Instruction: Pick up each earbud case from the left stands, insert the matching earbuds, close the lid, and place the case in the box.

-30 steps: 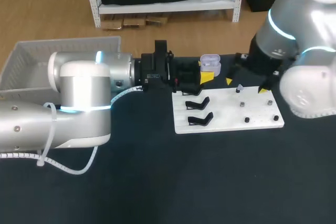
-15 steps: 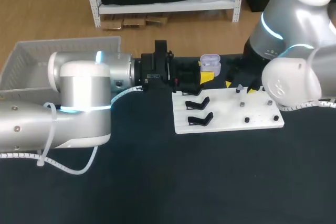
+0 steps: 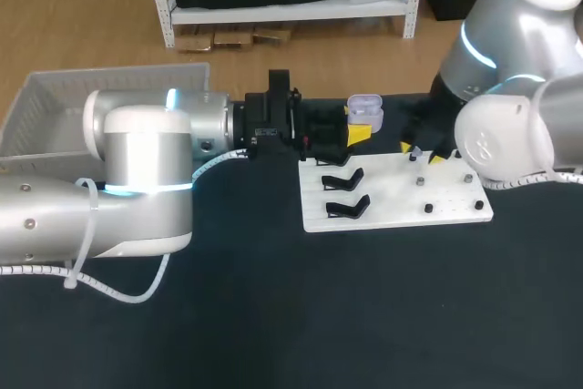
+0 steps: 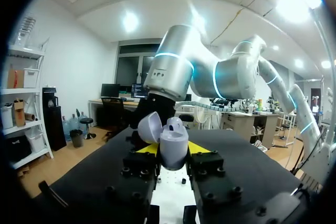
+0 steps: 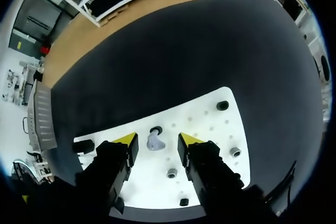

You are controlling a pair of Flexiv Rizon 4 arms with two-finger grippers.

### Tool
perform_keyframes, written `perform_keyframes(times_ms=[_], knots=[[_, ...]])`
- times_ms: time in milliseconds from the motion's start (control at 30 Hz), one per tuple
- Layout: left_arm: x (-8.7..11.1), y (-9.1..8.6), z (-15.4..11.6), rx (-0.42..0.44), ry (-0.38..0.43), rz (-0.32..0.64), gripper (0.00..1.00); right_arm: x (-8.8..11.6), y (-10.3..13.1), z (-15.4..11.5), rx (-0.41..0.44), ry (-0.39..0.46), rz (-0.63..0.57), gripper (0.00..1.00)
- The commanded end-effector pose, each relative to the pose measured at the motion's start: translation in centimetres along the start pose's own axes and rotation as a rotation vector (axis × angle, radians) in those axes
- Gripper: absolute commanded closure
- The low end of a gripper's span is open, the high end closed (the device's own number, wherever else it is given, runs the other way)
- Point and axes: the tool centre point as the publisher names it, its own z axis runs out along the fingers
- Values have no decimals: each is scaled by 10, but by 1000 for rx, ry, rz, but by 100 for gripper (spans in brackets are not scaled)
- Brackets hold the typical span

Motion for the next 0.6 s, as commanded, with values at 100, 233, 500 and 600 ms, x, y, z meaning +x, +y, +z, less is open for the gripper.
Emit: perform_keyframes(times_ms=[100, 233, 500, 600], knots=[[2, -1, 0, -5, -8, 5, 100, 6, -2, -3, 4, -26, 32, 53], [2, -1, 0, -5, -8, 5, 100, 7, 2, -3, 6, -26, 35, 55], [2, -1, 0, -5, -8, 5, 100, 5, 4, -1, 5, -21, 40, 62], [2, -1, 0, -5, -8, 5, 100, 4, 4, 1, 8, -21, 42, 66]])
